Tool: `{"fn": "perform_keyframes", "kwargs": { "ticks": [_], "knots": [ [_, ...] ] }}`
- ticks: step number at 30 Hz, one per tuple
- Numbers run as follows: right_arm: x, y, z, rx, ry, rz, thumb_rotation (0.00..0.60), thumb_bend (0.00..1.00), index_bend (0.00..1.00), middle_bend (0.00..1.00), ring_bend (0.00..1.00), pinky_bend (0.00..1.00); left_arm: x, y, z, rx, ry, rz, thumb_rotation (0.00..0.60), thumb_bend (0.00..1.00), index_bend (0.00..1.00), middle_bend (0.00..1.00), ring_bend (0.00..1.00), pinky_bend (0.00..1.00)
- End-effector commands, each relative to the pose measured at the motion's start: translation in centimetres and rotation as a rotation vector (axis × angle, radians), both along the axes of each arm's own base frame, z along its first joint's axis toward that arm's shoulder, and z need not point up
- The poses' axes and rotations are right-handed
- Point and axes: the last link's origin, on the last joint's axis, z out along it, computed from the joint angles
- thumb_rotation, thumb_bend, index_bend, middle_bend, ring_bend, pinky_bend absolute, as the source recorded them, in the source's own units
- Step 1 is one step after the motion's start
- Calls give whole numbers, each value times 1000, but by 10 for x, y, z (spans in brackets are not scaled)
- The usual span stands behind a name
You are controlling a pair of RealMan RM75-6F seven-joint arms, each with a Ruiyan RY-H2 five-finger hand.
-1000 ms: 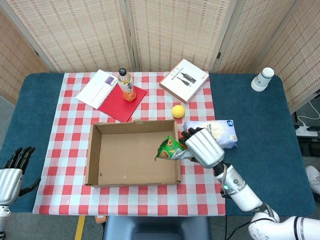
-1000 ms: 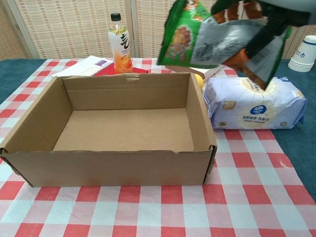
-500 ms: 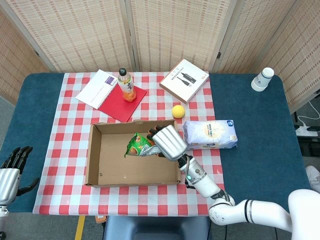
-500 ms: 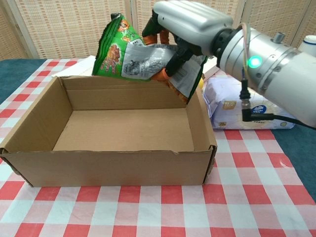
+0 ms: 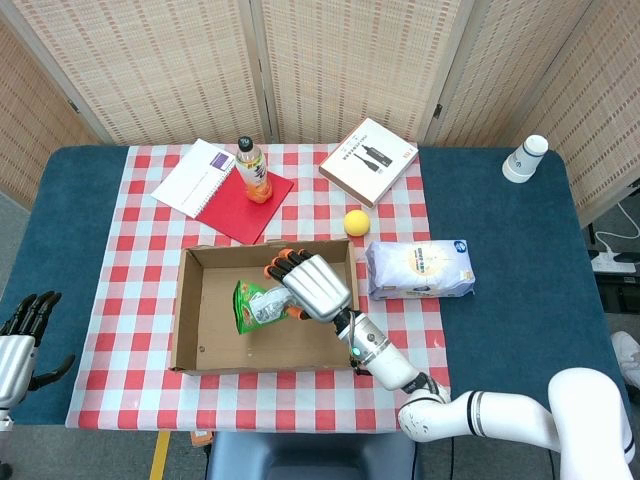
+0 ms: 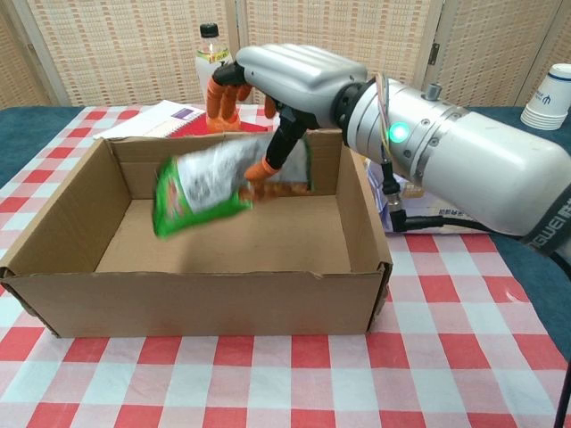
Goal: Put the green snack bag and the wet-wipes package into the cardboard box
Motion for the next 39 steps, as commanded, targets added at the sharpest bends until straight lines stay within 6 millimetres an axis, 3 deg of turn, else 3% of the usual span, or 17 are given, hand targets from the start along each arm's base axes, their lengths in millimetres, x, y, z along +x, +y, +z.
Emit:
{"fn": "perform_keyframes", "kwargs": {
  "ticks": [1,6,11,16,20,28,39],
  "knots": [
    [4,1,4,5,8,13,600,0,0,0,0,0,-1,0,0,-1,1,1,600,241,38,29,0,226],
    [-1,-2,20,-51,31,24,600,0,0,0,0,0,-1,0,0,-9,2,1,600,240,38,30,0,227],
    [-19,-9,67,-163,100,-22,600,0,0,0,0,0,0,0,-1,-14,2,1,600,241,38,30,0,227],
    [-53,-16,113,-247,218,-116,600,0,0,0,0,0,1,1,-4,-23,4,0,600,241,38,30,0,226],
    [-84,-16,133,-261,295,-190,600,0,0,0,0,10,1,1,-8,-48,17,8,600,240,50,30,0,227],
    [-145,-14,140,-190,346,-324,600,0,0,0,0,20,2,2,-10,-50,23,8,600,241,55,30,0,227],
    [-177,-21,123,-139,338,-381,600,0,0,0,0,17,1,2,-10,-42,23,10,600,241,55,30,0,227]
  ]
}}
